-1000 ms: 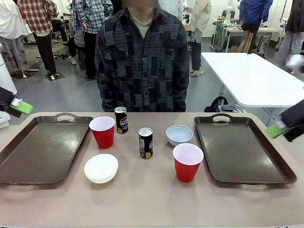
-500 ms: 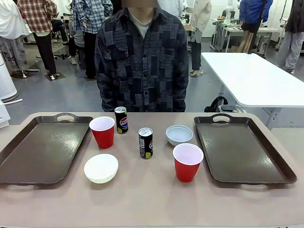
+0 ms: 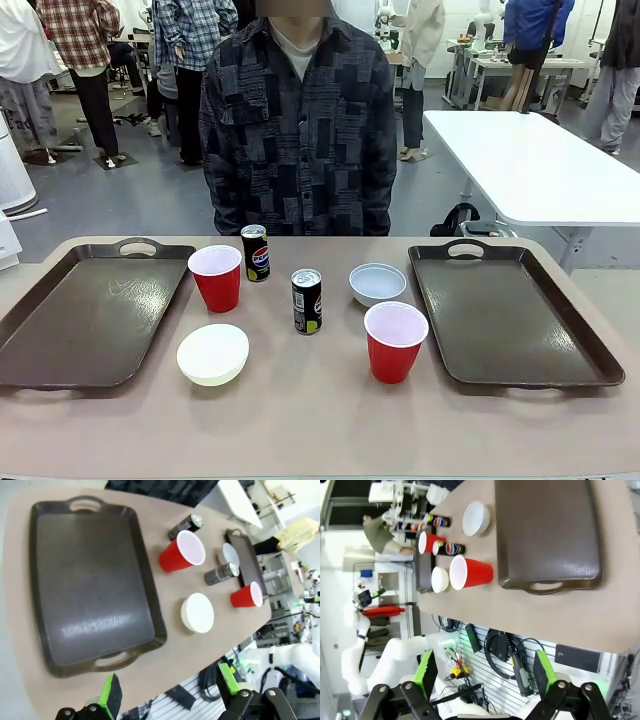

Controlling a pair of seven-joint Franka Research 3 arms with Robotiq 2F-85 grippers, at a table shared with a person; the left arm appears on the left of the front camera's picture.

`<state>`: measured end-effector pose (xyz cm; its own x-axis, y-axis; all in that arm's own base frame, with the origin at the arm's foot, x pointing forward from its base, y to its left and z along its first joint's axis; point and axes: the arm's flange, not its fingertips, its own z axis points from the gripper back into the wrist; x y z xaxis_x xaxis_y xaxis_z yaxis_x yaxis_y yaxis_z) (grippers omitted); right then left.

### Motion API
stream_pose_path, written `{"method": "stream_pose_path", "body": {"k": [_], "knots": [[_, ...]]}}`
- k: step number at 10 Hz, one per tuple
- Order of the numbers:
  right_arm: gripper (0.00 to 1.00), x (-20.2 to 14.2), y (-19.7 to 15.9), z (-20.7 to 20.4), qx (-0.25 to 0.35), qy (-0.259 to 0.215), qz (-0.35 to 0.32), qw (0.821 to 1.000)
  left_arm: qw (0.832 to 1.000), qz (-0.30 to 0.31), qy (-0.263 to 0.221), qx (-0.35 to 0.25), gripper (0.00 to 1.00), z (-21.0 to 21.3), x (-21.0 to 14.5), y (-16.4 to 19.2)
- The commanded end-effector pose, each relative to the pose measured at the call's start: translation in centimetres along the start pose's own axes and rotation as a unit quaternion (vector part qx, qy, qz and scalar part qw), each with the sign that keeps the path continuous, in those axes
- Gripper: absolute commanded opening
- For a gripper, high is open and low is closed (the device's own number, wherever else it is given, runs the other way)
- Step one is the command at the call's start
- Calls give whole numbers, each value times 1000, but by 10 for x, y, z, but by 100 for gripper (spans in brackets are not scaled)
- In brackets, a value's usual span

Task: Prepare tableware on both trays.
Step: Pick up a Picnic Bowl from the table and place it on a Handle tray.

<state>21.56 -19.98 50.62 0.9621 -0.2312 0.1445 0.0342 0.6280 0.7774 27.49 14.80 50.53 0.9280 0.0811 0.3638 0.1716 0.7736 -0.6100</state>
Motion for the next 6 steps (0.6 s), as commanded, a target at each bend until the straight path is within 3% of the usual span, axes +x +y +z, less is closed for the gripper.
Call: {"method": "stream_pose_path", "body": {"k": [1,4,6], "knots": [[100,2,-4,6,17,-5,0,1000,1000,-10,9,20,100,1,-1,2],[100,1,0,3,30,-9,17,999,999,-33,0,38,100,2,-4,-2],[100,0,-8,5,6,-8,-10,1000,1000,-1,5,15,100,0,0,1]]}}
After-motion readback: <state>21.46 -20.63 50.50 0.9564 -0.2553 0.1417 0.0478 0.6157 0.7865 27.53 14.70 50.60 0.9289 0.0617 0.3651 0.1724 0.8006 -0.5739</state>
